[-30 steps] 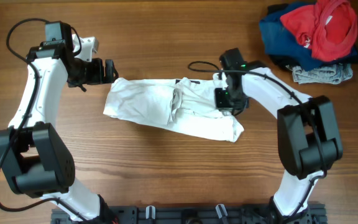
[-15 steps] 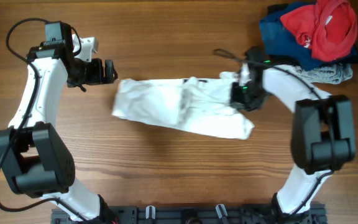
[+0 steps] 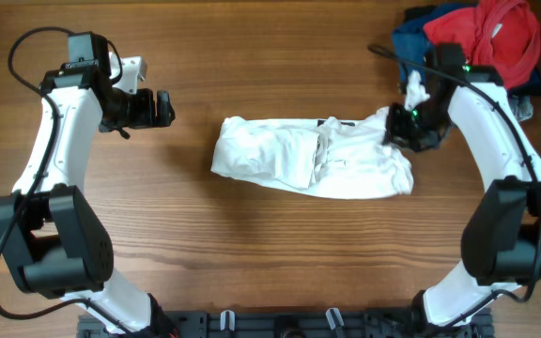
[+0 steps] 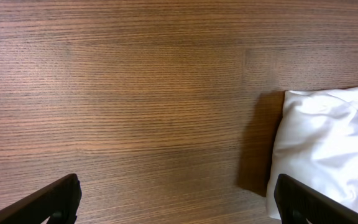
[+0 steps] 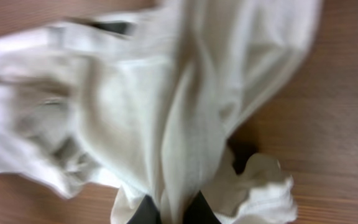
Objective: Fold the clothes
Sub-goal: 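Grasp the folded white shirt bundle with the right gripper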
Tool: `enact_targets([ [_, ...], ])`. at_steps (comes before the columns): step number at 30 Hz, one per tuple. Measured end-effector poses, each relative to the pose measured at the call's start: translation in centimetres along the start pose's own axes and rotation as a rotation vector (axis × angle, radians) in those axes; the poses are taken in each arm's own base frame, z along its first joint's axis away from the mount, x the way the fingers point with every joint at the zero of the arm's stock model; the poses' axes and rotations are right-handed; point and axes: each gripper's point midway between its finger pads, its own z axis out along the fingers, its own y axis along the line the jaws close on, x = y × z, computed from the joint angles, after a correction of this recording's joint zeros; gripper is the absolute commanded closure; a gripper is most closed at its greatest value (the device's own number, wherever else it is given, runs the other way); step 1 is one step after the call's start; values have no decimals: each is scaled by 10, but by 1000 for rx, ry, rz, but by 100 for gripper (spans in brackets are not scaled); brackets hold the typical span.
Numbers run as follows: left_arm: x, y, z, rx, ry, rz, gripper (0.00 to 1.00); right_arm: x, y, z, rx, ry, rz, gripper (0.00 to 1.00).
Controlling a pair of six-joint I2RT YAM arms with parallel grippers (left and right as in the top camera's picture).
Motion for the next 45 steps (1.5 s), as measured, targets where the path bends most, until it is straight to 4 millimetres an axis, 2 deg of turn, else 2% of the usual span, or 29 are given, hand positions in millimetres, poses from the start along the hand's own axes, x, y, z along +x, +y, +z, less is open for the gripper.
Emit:
enact_targets([
  [3,0,0,0,0,0,0,0,-6,46,-6,-40,-40,-101,96],
  [5,0,0,0,0,0,0,0,-2,80,-2,-66,-54,-165,96],
  [9,0,0,0,-1,0,0,0,16,148,11,-126,-78,-272,96],
  [12,0,1,0,-3,1,0,0,24,180,15,-161,-101,-308,96],
  [13,0,1,0,-3,1,0,0,31,200,18,-184,-117,-333,96],
  [25,0,1,0,-3,1,0,0,44,288,16,-352,-246,-425,96],
  [28,0,0,0,-3,1,0,0,54,302,46,-375,-191,-443,93],
  [29,0,1,0,-3,1,0,0,59,305,58,-380,-162,-451,73],
  [30,0,1,0,-3,1,0,0,63,306,68,-381,-138,-457,59],
  [31,0,1,0,-3,1,0,0,71,307,79,-379,-104,-468,48],
  [32,0,1,0,-3,1,0,0,78,309,84,-380,-84,-492,43],
  [35,0,1,0,-3,1,0,0,94,308,82,-372,-30,-531,39],
  [39,0,0,0,-3,1,0,0,98,293,68,-319,20,-543,39],
  [41,0,1,0,-3,0,0,0,89,281,44,-280,5,-556,39],
  [45,-1,1,0,-4,-6,1,0,82,254,19,-163,-34,-580,43],
])
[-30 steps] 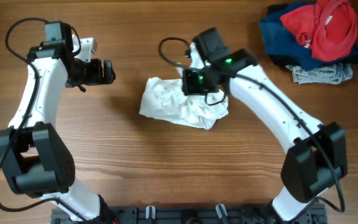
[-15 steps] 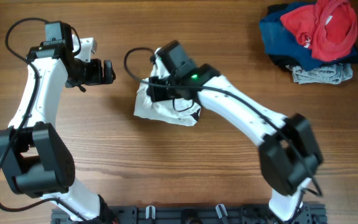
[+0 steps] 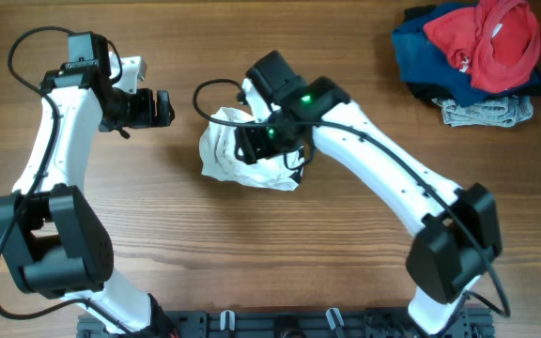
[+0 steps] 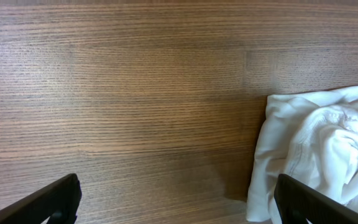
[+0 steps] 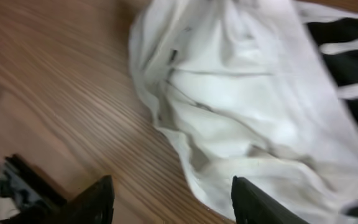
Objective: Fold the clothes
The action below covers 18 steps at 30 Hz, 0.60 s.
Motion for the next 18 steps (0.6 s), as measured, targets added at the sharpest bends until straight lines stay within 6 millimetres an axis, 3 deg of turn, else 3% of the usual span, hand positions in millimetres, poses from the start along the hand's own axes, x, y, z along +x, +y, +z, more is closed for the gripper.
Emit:
enact_targets([
  [7,-6,1,0,-2,-23,6,0,26,-25,22,92,68,-56,45],
  [12,-9,1,0,-3,-37,9,0,34,-18,39,99,64,-130,49],
  [15,-10,1,0,-3,-39,9,0,32,-14,45,107,45,-158,64],
  [18,-11,2,0,-5,-44,9,0,23,-14,50,115,13,-180,92],
])
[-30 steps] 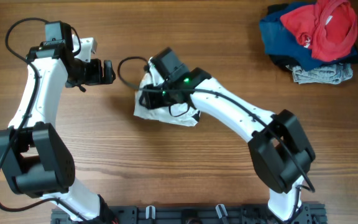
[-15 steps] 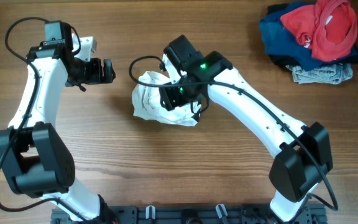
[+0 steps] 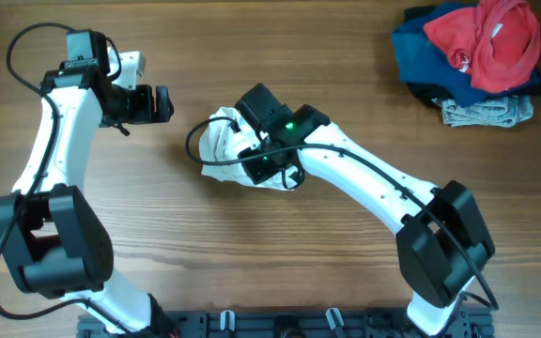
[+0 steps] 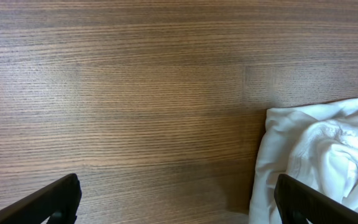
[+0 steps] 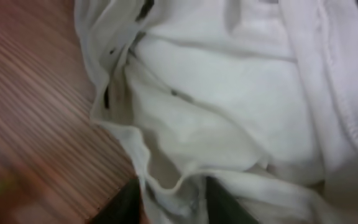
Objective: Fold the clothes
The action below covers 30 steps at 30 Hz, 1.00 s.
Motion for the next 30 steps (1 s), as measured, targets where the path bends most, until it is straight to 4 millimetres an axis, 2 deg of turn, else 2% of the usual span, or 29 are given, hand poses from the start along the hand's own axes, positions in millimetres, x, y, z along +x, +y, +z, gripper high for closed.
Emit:
enact_targets([
  [1,-1,2,0,-5,-3,-3,0,-4,-1,3,3,-14,-10,96],
  [3,-2,8,-1,-13,-9,-13,0,-7,-2,5,8,-22,-7,96],
  [8,-2,40,-8,-48,-30,-88,0,-4,8,7,2,-10,-30,96],
  [9,-2,47,-10,-54,-35,-111,0,-3,16,7,-6,-8,-46,96],
  [10,-2,50,-11,-56,-38,-127,0,-3,34,7,-28,-12,-83,96],
  [11,-1,61,-13,-69,-46,-158,0,-3,52,7,-49,-18,-118,96],
  [14,0,68,-15,-75,-49,-177,0,10,100,9,-91,-15,-221,96],
  [16,0,68,-15,-75,-50,-180,0,22,125,11,-110,-2,-286,83],
  [17,0,68,-15,-75,-49,-181,0,27,134,11,-119,3,-316,69],
  [18,0,68,-15,-75,-50,-180,0,30,138,11,-124,5,-339,63],
  [20,0,68,-15,-75,-50,-181,0,30,138,11,-127,6,-357,37],
  [21,-1,68,-15,-75,-52,-180,0,29,136,10,-125,7,-354,34],
  [23,-1,68,-15,-75,-53,-180,0,26,129,6,-112,13,-352,32],
  [25,-1,68,-15,-75,-53,-182,0,13,119,-3,-82,-7,-331,29],
  [28,-1,68,-15,-75,-53,-183,0,-28,97,-22,-33,-113,-283,30],
  [30,-1,68,-15,-75,-53,-183,0,-64,70,-36,5,-219,-225,34],
])
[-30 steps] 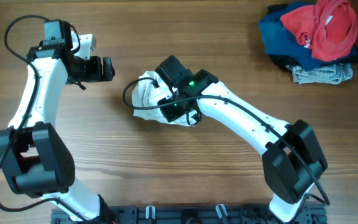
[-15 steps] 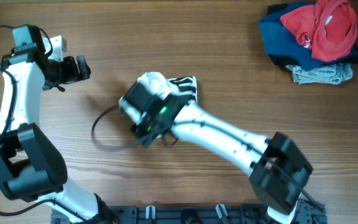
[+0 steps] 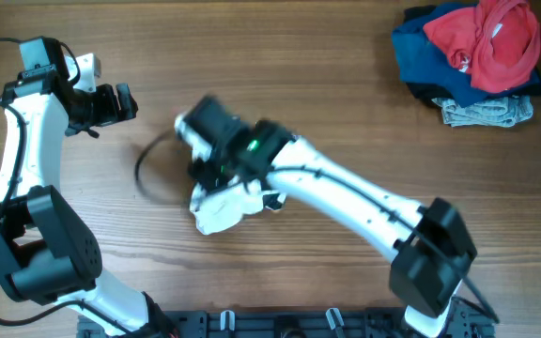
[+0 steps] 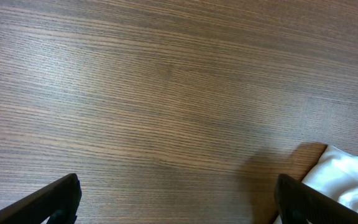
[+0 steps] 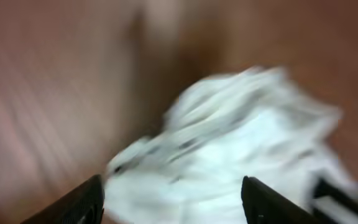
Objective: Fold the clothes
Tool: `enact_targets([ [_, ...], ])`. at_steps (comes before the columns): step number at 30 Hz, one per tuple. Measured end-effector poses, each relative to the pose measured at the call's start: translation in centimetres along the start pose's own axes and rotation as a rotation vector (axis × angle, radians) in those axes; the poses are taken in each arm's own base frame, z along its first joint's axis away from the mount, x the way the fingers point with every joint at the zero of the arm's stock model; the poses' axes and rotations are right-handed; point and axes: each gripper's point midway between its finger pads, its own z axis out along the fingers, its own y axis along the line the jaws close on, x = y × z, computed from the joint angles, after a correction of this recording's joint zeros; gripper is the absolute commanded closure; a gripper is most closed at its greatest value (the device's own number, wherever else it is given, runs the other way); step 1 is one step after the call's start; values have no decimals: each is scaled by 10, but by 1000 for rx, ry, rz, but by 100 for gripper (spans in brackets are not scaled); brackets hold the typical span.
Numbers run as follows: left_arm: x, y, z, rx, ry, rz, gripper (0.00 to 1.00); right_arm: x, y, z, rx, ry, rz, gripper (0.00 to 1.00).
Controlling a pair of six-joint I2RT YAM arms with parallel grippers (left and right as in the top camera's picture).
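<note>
A white garment (image 3: 222, 208) lies bunched in a small heap left of the table's middle. My right gripper (image 3: 216, 176) is blurred in the overhead view and sits right over the heap's far side. In the right wrist view the right gripper (image 5: 179, 205) stands wide open, and the blurred white garment (image 5: 229, 143) fills the space ahead of it. My left gripper (image 3: 113, 103) is open at the far left, well away from the heap. In the left wrist view the left gripper (image 4: 176, 205) is over bare wood, with only a corner of the garment (image 4: 353, 183) at the lower right.
A pile of red, blue and grey clothes (image 3: 477, 52) sits at the far right corner. A black cable (image 3: 144, 169) loops beside the right gripper. The wooden table (image 3: 364, 282) is bare around the heap.
The white heap now lies nearer the front edge and a little further left. My right gripper has gone with it and its jaws now stand wide. My left gripper has moved left.
At first the garment lay stretched across the middle, my right gripper shut on its right end. Then it was bunched at the left with the right gripper open over it, then pressed into it. Now the heap sits nearer the front, and the left gripper has drawn away.
</note>
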Motion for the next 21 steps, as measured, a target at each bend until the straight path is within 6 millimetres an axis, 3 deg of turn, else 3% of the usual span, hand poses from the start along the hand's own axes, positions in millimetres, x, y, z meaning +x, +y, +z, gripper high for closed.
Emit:
enact_targets([
  [5,0,0,0,0,0,0,0,-20,-79,-1,104,-80,120,40],
  [8,0,0,0,0,0,0,0,-11,-102,24,129,-48,153,45],
  [11,0,0,0,0,0,0,0,-7,-103,49,128,-36,145,48],
  [15,0,0,0,0,0,0,0,-1,-101,65,112,-12,144,54],
  [17,0,0,0,0,0,0,0,1,-102,72,109,-10,139,70],
  [18,0,0,0,0,0,0,0,1,-102,78,108,-9,129,92],
  [21,0,0,0,0,0,0,0,-6,-104,84,107,-44,115,96],
])
